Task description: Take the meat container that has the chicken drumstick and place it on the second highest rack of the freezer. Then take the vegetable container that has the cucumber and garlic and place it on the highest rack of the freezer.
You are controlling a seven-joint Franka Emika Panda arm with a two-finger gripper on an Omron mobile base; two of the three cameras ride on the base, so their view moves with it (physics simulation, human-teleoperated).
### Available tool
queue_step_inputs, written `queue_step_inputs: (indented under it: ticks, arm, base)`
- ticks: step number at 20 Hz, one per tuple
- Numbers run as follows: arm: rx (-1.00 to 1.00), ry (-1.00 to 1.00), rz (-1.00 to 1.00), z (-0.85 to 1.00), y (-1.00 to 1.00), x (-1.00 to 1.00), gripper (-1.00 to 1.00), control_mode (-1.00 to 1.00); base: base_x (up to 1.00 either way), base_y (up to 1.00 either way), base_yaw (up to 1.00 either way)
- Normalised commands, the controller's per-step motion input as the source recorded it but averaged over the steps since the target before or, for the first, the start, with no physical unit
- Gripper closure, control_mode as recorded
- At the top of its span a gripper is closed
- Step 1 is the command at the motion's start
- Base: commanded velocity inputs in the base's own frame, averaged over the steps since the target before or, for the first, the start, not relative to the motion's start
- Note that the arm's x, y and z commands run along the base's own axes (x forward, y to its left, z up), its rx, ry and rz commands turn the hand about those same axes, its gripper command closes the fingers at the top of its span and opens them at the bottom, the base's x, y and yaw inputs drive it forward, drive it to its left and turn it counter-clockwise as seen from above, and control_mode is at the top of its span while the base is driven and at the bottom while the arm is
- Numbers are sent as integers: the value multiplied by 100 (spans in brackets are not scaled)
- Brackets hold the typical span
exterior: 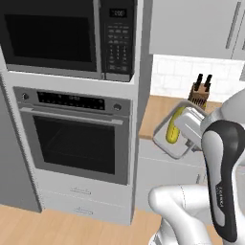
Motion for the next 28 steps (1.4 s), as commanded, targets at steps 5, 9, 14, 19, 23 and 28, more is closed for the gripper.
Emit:
queue_step_inputs:
  ticks: [5, 9, 14, 19, 23, 28]
  arm:
    - [0, 0, 0, 0, 0, 0, 100, 100]
    - [0, 0, 0, 0, 0, 0, 100, 100]
    - [0, 0, 0, 0, 0, 0, 100, 100]
    - [0, 0, 0, 0, 0, 0, 100, 100]
    - [0, 0, 0, 0, 0, 0, 100, 100]
    - [0, 0, 0, 0, 0, 0, 100, 100]
  base:
    - [-4, 100, 41]
    - [8, 100, 36]
    - [42, 100, 25]
    - [60, 100, 21]
    - [61, 85, 18]
    - [86, 73, 8]
